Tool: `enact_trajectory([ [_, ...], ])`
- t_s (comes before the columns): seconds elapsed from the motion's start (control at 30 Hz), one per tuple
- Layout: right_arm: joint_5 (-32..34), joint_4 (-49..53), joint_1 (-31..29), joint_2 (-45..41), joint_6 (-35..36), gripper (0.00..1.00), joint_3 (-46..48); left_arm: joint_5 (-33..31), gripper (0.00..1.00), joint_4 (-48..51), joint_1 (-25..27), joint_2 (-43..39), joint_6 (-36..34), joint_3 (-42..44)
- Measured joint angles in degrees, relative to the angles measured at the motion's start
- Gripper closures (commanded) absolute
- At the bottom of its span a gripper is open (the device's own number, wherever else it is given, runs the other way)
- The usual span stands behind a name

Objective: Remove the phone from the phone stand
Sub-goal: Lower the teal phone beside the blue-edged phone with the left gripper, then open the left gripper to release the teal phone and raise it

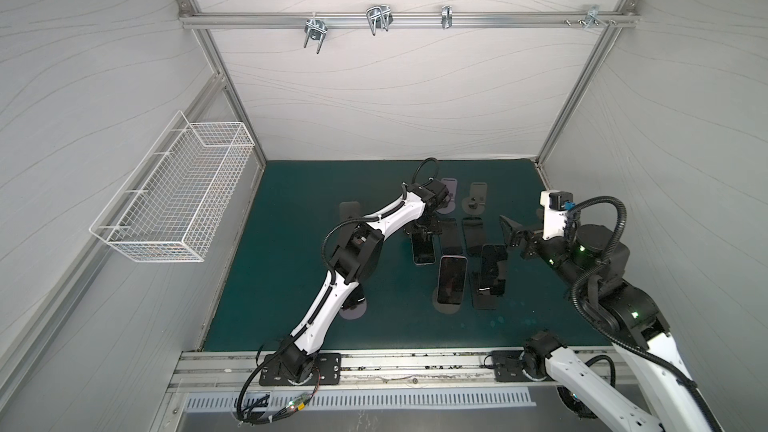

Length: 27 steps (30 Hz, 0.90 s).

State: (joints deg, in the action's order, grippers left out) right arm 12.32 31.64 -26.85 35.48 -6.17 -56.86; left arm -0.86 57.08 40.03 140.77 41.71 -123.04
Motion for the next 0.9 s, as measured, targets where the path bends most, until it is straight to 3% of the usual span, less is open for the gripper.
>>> enact_trajectory([
  [0.47, 0.00, 0.13, 0.00, -0.68, -0.33, 0.01, 0.26, -1.75, 0.13, 0.02, 0.15, -1.31, -2.36, 0.09],
  [0.9, -0.57, 0.39, 0.00, 0.98, -4.39, 0.01, 0.24, -7.06, 0.00, 0.07, -1.42, -19.63, -10.14, 0.00],
])
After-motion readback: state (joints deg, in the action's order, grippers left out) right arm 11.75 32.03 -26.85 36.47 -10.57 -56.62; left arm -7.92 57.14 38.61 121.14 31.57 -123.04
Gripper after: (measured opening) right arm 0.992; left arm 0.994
